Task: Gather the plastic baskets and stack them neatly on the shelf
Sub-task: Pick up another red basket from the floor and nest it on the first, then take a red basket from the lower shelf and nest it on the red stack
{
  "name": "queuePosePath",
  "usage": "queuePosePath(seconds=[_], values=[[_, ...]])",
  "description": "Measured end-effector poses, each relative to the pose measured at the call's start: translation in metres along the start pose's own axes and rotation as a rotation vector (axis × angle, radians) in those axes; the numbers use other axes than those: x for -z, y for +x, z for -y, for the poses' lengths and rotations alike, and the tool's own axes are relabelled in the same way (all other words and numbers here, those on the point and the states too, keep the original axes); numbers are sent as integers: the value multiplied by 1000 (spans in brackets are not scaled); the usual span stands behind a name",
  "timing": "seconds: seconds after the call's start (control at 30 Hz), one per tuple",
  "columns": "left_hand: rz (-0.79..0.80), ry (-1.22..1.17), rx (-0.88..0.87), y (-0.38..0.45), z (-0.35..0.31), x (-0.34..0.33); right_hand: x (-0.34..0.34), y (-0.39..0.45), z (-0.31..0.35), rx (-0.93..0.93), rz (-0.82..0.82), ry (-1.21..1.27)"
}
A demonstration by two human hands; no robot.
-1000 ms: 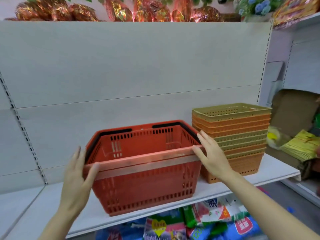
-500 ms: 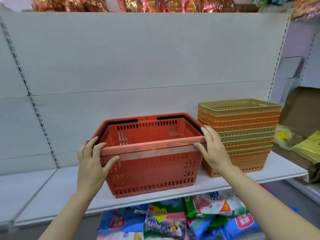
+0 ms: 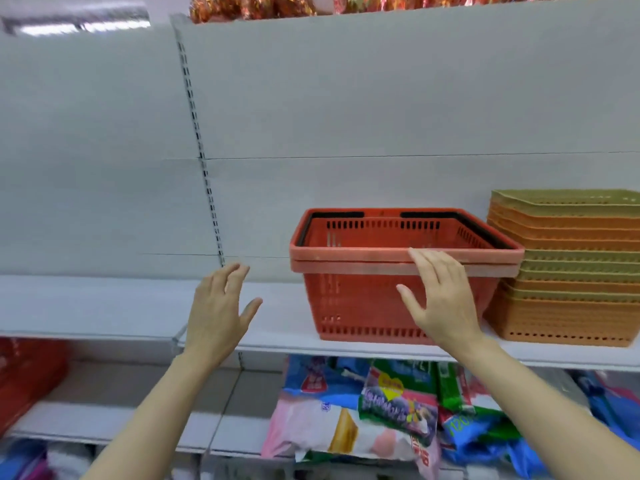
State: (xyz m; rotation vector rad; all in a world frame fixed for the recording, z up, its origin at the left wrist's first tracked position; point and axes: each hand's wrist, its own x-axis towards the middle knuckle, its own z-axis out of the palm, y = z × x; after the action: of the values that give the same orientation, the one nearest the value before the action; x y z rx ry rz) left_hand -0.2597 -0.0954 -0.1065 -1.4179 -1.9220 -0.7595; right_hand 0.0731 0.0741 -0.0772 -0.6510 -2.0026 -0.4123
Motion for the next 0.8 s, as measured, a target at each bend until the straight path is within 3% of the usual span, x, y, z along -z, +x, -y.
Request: queuePosePath(seconds=[0.13,0.4,0.8], values=[[2,49,9,-45,56,32,-26,0,81,58,18,95],[211,185,115,-136,190,111,-85,-18,267,77,125,300],[329,281,391,-245,341,192,-172,-47,503,147,353,495]])
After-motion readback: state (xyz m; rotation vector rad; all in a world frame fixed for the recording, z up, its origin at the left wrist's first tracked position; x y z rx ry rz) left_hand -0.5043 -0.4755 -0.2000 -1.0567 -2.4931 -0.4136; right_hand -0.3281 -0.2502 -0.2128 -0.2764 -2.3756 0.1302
